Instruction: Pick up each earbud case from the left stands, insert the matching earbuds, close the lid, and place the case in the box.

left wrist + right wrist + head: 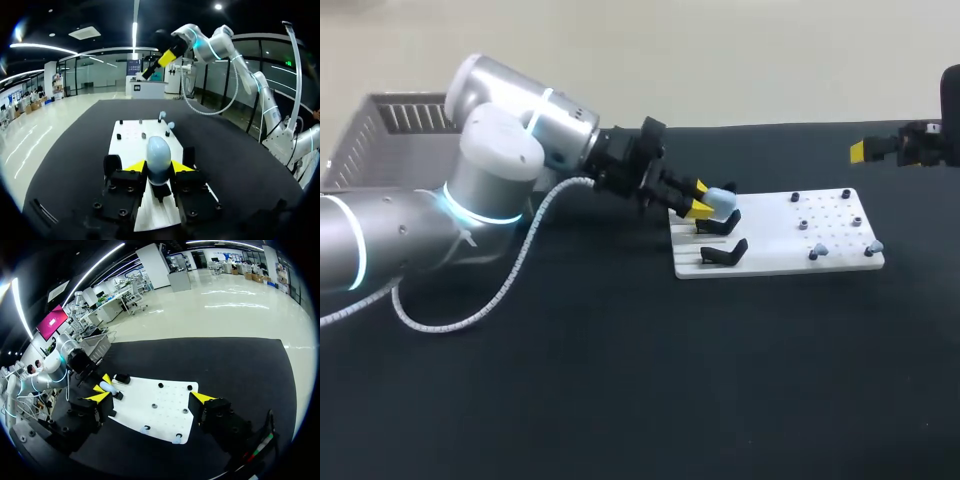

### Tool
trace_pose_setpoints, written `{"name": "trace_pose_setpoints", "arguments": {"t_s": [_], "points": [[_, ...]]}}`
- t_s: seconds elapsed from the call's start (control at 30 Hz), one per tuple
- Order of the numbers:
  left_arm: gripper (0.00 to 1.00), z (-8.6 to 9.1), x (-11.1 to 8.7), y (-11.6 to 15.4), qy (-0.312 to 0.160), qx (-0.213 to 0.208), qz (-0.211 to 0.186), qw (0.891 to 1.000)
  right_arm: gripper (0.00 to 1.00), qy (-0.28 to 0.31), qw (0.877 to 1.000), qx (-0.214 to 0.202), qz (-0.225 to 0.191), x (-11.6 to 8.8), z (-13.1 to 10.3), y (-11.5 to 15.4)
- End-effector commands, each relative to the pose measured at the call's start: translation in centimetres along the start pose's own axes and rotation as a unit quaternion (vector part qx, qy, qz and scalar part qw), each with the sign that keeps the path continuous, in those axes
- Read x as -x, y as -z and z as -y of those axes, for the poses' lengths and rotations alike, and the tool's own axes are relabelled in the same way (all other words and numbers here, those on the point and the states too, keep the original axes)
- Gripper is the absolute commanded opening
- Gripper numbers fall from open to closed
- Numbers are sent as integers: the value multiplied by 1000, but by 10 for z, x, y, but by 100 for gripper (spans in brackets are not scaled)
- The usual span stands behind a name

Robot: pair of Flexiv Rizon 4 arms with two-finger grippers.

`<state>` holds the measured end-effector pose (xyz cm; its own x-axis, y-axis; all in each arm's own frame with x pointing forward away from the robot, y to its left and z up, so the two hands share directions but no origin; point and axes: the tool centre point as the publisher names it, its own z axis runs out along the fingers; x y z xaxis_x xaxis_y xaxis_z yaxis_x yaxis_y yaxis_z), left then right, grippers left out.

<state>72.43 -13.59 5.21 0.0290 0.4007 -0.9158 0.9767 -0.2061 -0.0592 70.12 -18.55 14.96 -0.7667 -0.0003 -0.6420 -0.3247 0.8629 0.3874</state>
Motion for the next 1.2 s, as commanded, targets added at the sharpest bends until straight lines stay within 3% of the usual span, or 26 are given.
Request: {"name": "trace_pose_setpoints", "arguments": {"t_s": [0.03, 0.37, 0.73, 1.2], "points": [[0, 21, 9, 17, 1, 21, 40, 999, 100, 0, 1000, 1, 0, 0, 0, 0], [0, 40, 36, 40, 28, 35, 155, 987, 100, 0, 1000, 1, 0, 0, 0, 0], [0, 54, 51, 40, 30, 50, 174, 983, 100, 0, 1000, 1, 0, 0, 0, 0], [0, 60, 53, 39, 17, 42, 174, 984, 100, 0, 1000, 1, 0, 0, 0, 0]]}}
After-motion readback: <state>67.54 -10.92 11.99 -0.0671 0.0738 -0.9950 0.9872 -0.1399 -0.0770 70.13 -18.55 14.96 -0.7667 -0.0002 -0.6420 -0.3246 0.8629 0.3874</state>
